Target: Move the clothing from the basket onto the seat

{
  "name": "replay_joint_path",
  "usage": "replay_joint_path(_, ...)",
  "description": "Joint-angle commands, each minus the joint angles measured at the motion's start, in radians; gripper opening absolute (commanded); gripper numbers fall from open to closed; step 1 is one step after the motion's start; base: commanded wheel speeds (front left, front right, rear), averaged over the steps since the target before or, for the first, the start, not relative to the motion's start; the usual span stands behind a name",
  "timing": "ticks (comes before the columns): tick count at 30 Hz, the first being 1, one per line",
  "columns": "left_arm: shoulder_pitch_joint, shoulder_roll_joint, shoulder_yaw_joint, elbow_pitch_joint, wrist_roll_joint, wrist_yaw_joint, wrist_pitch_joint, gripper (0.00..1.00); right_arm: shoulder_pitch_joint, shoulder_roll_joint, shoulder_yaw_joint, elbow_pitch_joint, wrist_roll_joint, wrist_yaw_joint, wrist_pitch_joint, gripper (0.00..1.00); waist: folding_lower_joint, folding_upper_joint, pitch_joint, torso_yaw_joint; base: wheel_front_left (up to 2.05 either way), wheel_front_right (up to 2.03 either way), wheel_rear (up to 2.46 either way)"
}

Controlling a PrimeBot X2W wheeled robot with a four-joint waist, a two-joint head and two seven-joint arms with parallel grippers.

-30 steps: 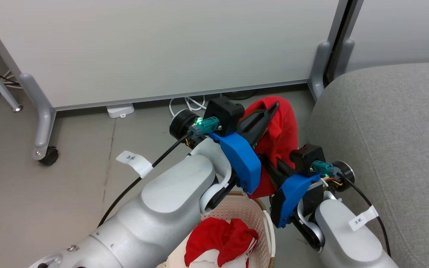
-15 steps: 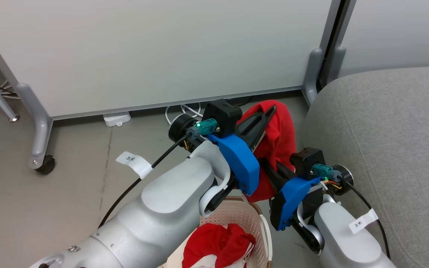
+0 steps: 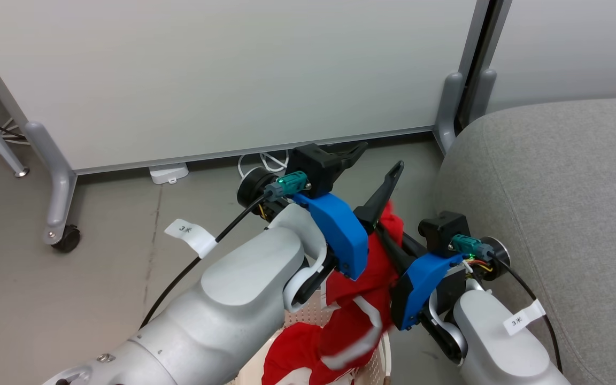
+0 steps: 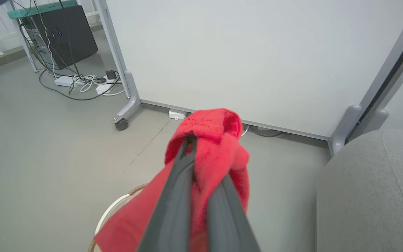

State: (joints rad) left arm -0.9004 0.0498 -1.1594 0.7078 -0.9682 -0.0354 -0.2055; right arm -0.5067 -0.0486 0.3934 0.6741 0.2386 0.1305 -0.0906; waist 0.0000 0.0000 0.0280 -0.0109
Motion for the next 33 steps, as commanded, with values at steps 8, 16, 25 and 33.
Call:
replay_joint_path(8,0.051,0.039,0.049,0.001,-0.002,0.013,-0.05,1.0,0.015,-0.003,-0.016,-0.026,-0.007,0.0,-0.008,0.0,0.0,0.0,0.005,-0.005,0.0,0.0,0.0)
replay_joint_path(16,0.171,0.117,0.174,-0.107,0.079,0.046,-0.06,1.0,0.037,-0.003,-0.065,-0.075,-0.036,0.0,0.003,0.0,0.0,0.0,0.018,-0.01,0.0,0.0,0.0)
replay_joint_path(25,0.39,0.199,0.364,-0.311,0.264,0.06,-0.061,1.0,0.07,-0.003,-0.114,-0.146,-0.071,0.0,0.026,0.0,0.0,0.0,0.029,-0.024,0.0,0.0,0.0)
replay_joint_path(33,0.607,0.214,0.529,-0.443,0.395,0.005,-0.061,1.0,0.104,-0.003,-0.134,-0.21,-0.089,0.0,0.054,0.0,0.0,0.0,0.029,-0.039,0.0,0.0,0.0)
